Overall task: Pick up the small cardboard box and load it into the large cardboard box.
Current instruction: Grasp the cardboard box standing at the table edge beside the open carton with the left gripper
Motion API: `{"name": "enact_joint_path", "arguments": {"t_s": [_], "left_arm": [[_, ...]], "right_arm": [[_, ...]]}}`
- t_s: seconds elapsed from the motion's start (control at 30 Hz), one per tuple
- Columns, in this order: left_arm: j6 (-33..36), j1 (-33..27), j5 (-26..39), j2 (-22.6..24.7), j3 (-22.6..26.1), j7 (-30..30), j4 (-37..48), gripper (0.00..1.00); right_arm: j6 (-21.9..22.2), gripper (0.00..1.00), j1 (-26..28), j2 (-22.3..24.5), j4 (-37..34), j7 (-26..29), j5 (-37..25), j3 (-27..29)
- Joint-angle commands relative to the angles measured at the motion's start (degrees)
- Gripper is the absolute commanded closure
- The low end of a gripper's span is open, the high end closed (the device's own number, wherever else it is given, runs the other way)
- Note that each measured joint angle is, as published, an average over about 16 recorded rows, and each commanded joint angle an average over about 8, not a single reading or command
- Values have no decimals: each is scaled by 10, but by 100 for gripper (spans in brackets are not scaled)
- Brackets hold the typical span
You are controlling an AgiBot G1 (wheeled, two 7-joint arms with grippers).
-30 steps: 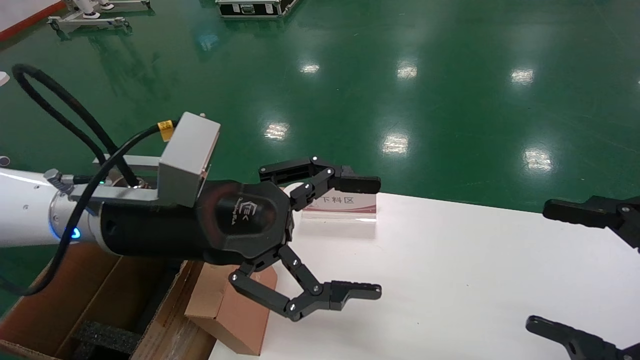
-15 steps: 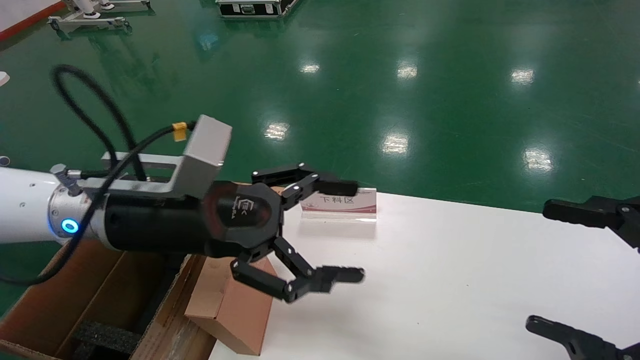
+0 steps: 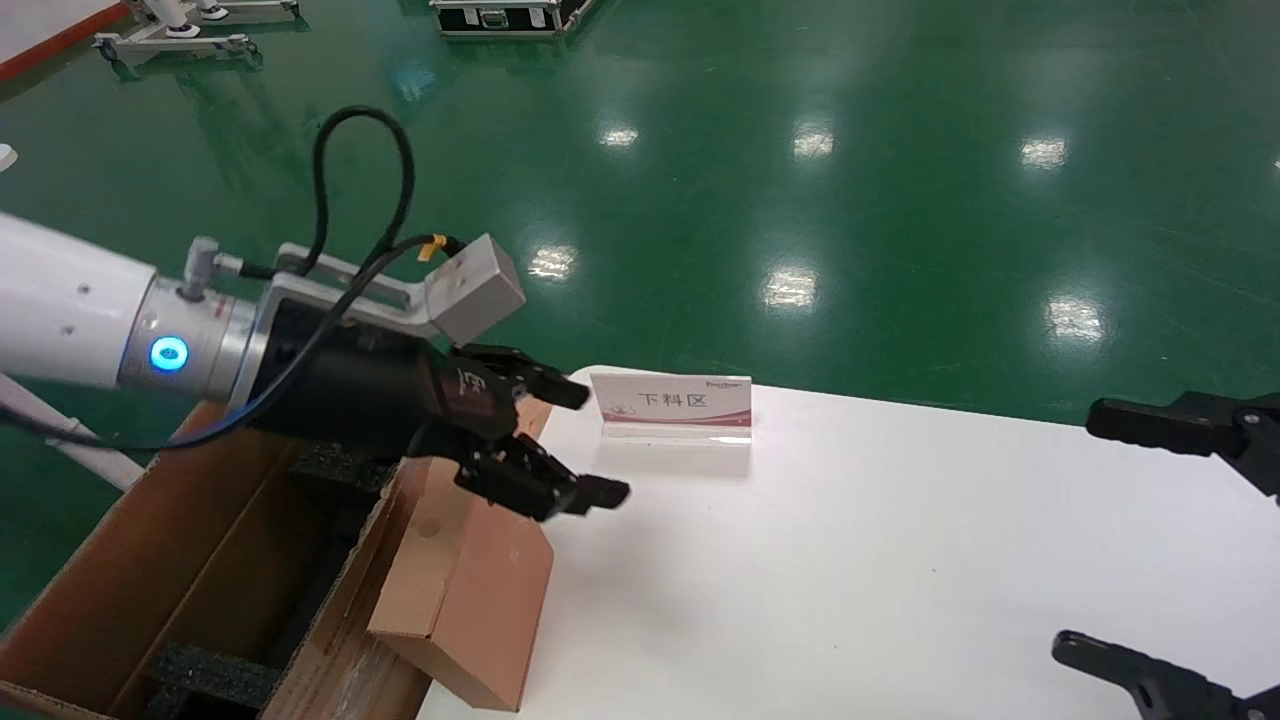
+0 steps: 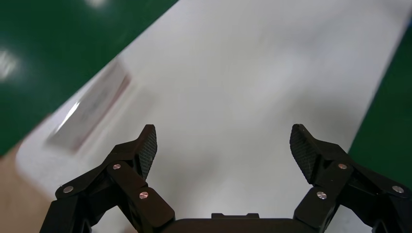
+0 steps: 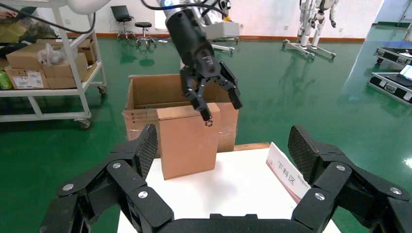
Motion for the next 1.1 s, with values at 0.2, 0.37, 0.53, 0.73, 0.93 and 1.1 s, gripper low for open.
{"name": "enact_joint_path", "arguments": {"t_s": [0.2, 0.37, 0.53, 0.73, 0.93, 1.1], "left_arm": [[31, -87, 60, 13, 67, -120, 0, 0], [36, -142, 91, 21, 138, -175, -1, 0], [40, -202, 118, 30, 231, -230, -2, 0], [41, -274, 119, 36, 347, -297, -1, 0], [41, -344, 103, 44, 457, -359, -2, 0], [39, -394, 85, 55, 546, -397, -1, 0]], "right_arm": [[0, 0, 0, 0, 0, 0, 0, 0], [0, 0, 0, 0, 0, 0, 0, -1], [0, 0, 0, 0, 0, 0, 0, -1], [0, 0, 0, 0, 0, 0, 1, -1], [1, 0, 0, 0, 0, -1, 1, -1], [1, 0, 0, 1, 0, -1, 1, -1]]}}
